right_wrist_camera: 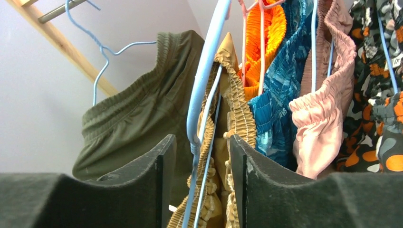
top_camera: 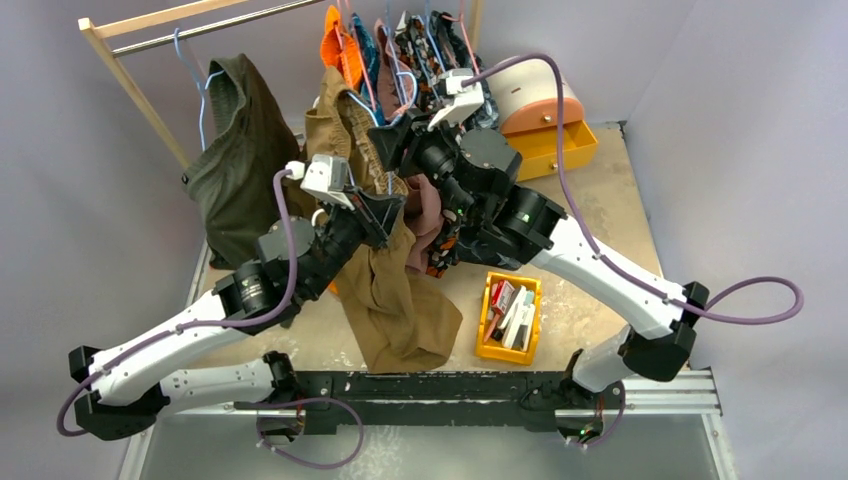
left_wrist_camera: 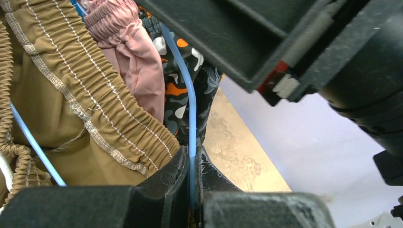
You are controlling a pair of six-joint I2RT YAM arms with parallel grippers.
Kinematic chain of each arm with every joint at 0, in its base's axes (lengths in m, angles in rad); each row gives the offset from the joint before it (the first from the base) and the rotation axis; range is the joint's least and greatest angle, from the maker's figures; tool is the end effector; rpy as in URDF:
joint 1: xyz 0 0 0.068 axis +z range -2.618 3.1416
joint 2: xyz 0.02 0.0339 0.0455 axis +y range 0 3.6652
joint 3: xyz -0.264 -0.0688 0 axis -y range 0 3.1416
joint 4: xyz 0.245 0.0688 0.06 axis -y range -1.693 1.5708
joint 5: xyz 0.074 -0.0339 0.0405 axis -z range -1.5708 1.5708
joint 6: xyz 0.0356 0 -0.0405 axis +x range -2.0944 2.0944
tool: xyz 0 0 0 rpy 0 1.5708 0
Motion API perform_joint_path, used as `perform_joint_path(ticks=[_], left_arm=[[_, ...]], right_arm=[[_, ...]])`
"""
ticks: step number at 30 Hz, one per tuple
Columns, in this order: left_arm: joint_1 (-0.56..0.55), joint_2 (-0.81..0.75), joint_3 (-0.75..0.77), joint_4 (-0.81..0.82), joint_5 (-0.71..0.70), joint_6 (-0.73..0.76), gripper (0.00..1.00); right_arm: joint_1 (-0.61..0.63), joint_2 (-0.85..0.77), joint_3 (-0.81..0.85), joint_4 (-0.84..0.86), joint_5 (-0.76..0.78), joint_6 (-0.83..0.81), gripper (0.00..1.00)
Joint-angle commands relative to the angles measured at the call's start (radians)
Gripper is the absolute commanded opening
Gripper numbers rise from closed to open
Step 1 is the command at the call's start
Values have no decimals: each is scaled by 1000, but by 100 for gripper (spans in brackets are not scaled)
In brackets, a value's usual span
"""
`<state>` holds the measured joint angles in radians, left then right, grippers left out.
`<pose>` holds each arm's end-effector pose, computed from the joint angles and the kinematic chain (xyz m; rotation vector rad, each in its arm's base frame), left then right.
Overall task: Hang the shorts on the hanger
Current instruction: Adjust the hanger on the clothesline.
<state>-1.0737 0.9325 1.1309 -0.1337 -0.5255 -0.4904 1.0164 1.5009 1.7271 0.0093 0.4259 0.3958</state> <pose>0.1090 -0.1635 0.4394 0.0192 1.5764 -0.8502 0.1864 0.2731 0.5151 -0.0603 1.4136 0.8985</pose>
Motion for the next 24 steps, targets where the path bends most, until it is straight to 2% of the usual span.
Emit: perform_joint_path(ticks=[1, 6, 9, 13, 18, 24], left_arm=[[1, -44, 20, 21, 15, -5, 0], [1, -89, 39, -61, 43, -4, 0], [1, -116, 57, -133, 80, 9, 0], [2, -157, 63, -202, 182, 37, 0], [2, -201, 50, -224, 275, 52, 0], [2, -225, 35, -225, 267, 49, 0]], right_arm=[[6, -82, -15, 40, -91, -63, 52], [5, -160, -67, 1, -228, -147, 62], [5, -212, -115, 4, -330, -235, 64], [5, -263, -162, 42, -381, -290, 66], [4, -234, -110, 46, -367, -215, 71], [4, -204, -56, 15, -272, -71, 71]])
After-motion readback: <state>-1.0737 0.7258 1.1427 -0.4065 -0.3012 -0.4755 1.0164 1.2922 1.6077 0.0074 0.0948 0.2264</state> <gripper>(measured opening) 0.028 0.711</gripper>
